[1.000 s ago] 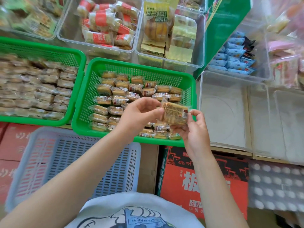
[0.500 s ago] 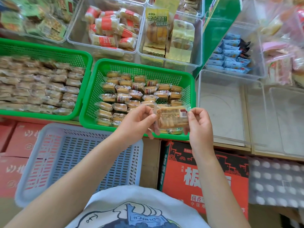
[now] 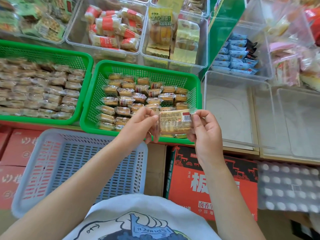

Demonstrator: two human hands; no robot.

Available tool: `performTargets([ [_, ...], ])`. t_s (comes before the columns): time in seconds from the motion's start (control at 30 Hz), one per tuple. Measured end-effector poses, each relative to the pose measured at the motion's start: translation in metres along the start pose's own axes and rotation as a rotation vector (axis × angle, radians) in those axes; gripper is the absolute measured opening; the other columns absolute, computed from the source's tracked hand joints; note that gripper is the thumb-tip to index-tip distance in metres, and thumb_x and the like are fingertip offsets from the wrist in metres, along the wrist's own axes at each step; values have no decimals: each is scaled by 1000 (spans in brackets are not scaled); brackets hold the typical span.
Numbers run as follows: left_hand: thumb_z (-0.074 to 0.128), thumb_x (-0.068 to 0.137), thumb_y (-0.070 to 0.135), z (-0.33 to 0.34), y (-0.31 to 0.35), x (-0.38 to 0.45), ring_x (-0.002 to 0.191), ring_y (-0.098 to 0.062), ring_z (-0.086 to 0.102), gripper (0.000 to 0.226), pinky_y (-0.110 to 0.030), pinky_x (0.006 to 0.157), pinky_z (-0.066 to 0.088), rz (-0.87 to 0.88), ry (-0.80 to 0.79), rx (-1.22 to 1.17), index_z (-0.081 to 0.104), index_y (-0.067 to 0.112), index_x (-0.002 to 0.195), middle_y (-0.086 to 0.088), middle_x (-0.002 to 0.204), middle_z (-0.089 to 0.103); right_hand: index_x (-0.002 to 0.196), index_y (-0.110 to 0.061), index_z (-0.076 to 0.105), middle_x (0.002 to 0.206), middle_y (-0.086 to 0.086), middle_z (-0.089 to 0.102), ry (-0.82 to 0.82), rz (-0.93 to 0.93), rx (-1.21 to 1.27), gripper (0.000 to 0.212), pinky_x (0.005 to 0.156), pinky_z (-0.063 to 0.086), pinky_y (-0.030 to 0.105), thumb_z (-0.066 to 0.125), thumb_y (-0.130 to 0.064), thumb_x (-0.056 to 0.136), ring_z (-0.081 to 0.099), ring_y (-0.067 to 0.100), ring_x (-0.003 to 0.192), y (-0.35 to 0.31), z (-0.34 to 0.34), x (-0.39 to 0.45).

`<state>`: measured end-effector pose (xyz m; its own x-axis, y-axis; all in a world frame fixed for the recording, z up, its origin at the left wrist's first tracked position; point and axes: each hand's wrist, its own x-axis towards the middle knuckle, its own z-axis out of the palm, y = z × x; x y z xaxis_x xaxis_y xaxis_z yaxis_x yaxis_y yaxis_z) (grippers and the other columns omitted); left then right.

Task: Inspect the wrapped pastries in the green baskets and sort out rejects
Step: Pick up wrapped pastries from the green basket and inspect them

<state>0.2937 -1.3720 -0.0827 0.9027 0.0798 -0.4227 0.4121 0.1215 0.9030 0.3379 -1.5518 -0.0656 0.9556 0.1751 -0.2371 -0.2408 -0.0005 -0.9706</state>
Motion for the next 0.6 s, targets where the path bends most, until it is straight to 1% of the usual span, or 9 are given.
performTargets([
  [0.07,44,107,20,-1,-1,1,61,-15,61,9,-33,53,41,35,29,0,49,14,101,11,64,60,96,-16,54,88,6,69,-28,-45,-66,12,54,49,19,47,-11,104,65,10,74,0,-1,1],
  [0.13,45,106,17,-2,-3,3,66,-15,62,9,-30,55,44,69,35,-10,51,14,101,11,67,61,95,-22,56,84,14,67,-45,-111,-130,14,56,53,27,49,-14,104,64,17,72,1,-2,3],
  [0.2,46,106,11,-4,-7,5,69,-16,64,12,-28,55,48,91,62,-28,53,11,97,6,70,64,92,-28,58,71,17,60,-34,-149,-161,16,50,44,29,52,-18,103,50,21,57,3,-3,5],
  [0.27,46,105,6,-5,-12,8,70,-13,66,14,-28,57,52,95,116,-31,53,9,94,9,69,65,91,-30,59,66,21,51,-2,-160,-170,15,48,32,29,54,-21,102,35,24,53,7,-3,6],
  [0.37,44,106,6,-1,-16,13,70,-5,64,16,-28,62,57,61,177,-64,53,10,93,7,77,63,92,-33,59,74,22,56,13,-132,-151,15,50,34,27,54,-24,102,37,20,55,13,2,7],
  [0.43,42,107,10,0,-19,17,71,-8,62,17,-27,62,56,15,192,-101,51,13,93,-2,89,58,92,-31,57,83,27,57,-9,-61,-118,17,49,33,26,51,-21,104,42,19,59,15,6,7],
  [0.47,41,108,12,-1,-20,19,72,-11,62,18,-27,62,55,-4,198,-106,51,16,93,-5,92,56,92,-27,57,81,27,54,-33,-23,-95,16,48,30,27,50,-18,104,41,20,58,14,6,8],
  [0.53,41,108,18,-5,-24,23,80,-21,62,22,-33,67,54,-25,204,-93,52,23,90,-8,97,57,91,-18,55,68,16,44,-94,18,-103,15,47,27,31,48,-15,104,34,22,55,14,4,12],
  [0.6,41,108,19,-9,-25,26,83,-26,61,22,-37,70,53,-43,191,-93,51,24,90,-9,98,57,87,-15,53,65,10,38,-157,9,-179,19,50,27,38,49,-22,104,31,26,56,13,0,18],
])
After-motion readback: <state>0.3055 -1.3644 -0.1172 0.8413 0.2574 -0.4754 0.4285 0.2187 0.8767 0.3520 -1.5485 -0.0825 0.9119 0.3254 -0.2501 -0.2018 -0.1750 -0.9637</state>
